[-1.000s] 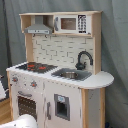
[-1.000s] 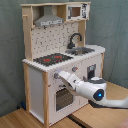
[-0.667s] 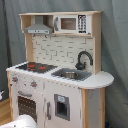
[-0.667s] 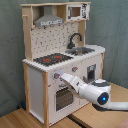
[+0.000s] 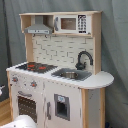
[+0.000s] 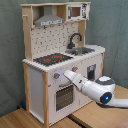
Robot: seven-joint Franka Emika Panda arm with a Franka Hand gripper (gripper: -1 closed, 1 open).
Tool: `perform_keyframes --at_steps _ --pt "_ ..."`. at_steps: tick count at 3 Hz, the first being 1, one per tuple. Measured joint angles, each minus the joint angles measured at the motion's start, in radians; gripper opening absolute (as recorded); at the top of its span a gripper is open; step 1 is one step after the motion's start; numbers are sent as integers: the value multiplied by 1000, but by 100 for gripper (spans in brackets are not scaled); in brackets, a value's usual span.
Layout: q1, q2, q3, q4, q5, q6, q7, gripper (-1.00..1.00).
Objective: Play with the kitchen
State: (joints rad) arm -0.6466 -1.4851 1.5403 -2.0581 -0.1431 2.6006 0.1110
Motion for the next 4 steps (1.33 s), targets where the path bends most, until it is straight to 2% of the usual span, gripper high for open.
perform_keyframes --at_steps 2,4 --pt "40 3 -46 1 -7 -72 -212 100" --pt "61 3 -67 1 -7 -117 -426 100"
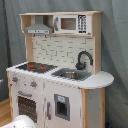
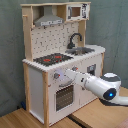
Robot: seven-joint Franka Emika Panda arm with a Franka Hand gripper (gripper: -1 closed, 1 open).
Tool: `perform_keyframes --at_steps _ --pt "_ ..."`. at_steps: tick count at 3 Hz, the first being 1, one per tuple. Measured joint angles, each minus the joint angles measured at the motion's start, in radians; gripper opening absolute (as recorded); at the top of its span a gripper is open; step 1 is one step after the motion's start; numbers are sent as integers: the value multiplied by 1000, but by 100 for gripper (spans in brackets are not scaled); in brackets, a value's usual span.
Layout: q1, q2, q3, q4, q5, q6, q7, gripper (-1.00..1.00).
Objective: Play with the kitchen
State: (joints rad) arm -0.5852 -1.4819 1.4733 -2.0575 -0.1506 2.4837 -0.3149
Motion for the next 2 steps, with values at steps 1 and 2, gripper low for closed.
perform_keyframes --at_steps 1,2 --pt "-6 2 -14 -4 0 -1 -117 100" --pt "-12 11 -40 -13 0 -1 -239 100"
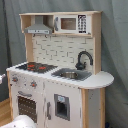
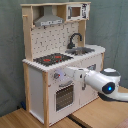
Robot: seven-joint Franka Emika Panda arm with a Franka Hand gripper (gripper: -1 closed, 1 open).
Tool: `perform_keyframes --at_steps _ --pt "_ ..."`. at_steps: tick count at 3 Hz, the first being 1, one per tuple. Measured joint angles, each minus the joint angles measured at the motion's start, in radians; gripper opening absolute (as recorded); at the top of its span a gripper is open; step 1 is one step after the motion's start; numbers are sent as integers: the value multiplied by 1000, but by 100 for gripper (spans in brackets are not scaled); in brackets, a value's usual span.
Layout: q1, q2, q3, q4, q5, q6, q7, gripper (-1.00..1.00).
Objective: Play with the kitchen
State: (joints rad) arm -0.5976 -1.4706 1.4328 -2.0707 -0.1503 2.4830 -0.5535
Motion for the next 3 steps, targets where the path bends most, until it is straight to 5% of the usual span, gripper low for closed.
perform_keyframes --at_steps 3 --pt "19 14 -142 -60 3 22 -286 100"
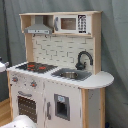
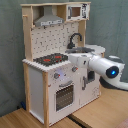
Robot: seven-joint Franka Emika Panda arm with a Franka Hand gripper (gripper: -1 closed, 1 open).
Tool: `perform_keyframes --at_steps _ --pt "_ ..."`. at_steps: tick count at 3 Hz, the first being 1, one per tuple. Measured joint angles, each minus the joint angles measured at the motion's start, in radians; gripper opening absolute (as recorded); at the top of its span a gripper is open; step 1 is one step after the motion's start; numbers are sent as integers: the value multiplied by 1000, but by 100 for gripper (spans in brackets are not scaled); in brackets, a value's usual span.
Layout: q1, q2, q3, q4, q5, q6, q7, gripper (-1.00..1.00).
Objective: Play with the kitchen
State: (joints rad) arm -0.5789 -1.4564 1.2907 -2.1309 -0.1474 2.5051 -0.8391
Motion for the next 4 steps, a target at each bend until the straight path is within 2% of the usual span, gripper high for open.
perform_keyframes --at_steps 2,3,4 --pt "38 0 -107 -51 0 10 -172 100" --pt "51 1 -163 -87 1 33 -257 100" --pt "56 7 -213 -126 2 82 -336 100"
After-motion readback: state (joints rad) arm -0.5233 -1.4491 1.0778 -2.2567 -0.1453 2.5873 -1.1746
